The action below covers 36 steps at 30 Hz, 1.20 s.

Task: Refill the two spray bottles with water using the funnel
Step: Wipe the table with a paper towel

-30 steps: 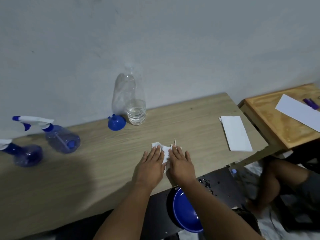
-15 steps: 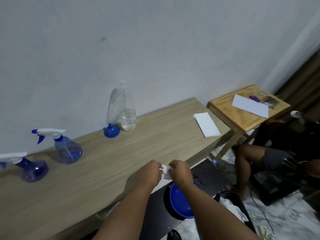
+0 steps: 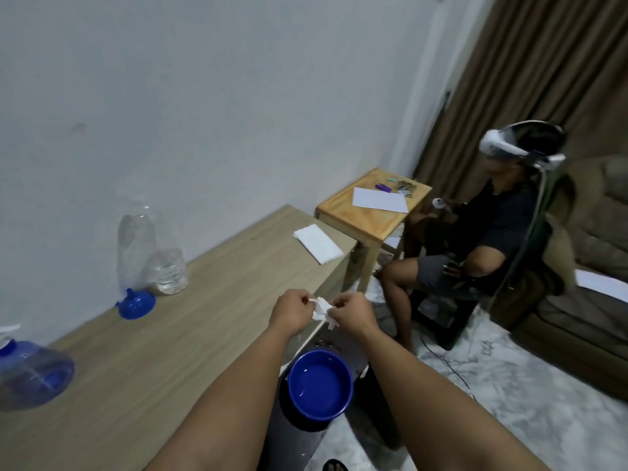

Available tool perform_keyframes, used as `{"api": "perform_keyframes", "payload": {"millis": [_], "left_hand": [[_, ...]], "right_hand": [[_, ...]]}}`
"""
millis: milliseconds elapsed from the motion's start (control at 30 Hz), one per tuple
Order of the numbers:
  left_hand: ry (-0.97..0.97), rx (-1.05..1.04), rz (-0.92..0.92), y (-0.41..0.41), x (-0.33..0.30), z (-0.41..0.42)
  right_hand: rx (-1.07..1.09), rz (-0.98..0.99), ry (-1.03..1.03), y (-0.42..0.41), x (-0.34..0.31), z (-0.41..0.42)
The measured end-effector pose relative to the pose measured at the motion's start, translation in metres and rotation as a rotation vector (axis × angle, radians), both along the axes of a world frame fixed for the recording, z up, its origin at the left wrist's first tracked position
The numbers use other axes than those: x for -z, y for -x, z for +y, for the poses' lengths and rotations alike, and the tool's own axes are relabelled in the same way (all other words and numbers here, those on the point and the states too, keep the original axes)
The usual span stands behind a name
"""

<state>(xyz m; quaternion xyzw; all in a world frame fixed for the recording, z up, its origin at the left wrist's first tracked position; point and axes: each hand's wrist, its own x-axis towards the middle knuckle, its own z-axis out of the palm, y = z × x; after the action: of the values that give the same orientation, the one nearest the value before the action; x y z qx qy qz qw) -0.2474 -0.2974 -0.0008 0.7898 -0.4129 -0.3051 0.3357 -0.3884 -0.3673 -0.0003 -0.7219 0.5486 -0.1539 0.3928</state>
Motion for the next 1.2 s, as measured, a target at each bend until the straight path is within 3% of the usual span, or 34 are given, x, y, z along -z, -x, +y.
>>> {"api": "perform_keyframes", "payload": {"millis": [200,467,633,933,1200], "left_hand": [[0.049,0.07,0.258,0.058,-0.013,-0.045],[-0.018,0.237,0.24,0.137,0.015,-0.11],[-0.195,0.306,0.231,0.182,0.071,-0.157],[-0.579,0.281,0.443,0.257,0.177,-0.225],[-0.698,0.217,0.509,0.312,0.276,-0.268]], "right_hand": [[0.304,-0.095,-0.02,0.074,-0.006,-0.033],[0.628,-0.163,-0.128,0.166,0.028,-0.073],[0.772,-0.177,-0.277,0.212,0.084,-0.107],[0.838,-0.111,-0.564,0.273,0.195,-0.167],[0.776,-0.027,-0.708,0.311,0.294,-0.205]]}}
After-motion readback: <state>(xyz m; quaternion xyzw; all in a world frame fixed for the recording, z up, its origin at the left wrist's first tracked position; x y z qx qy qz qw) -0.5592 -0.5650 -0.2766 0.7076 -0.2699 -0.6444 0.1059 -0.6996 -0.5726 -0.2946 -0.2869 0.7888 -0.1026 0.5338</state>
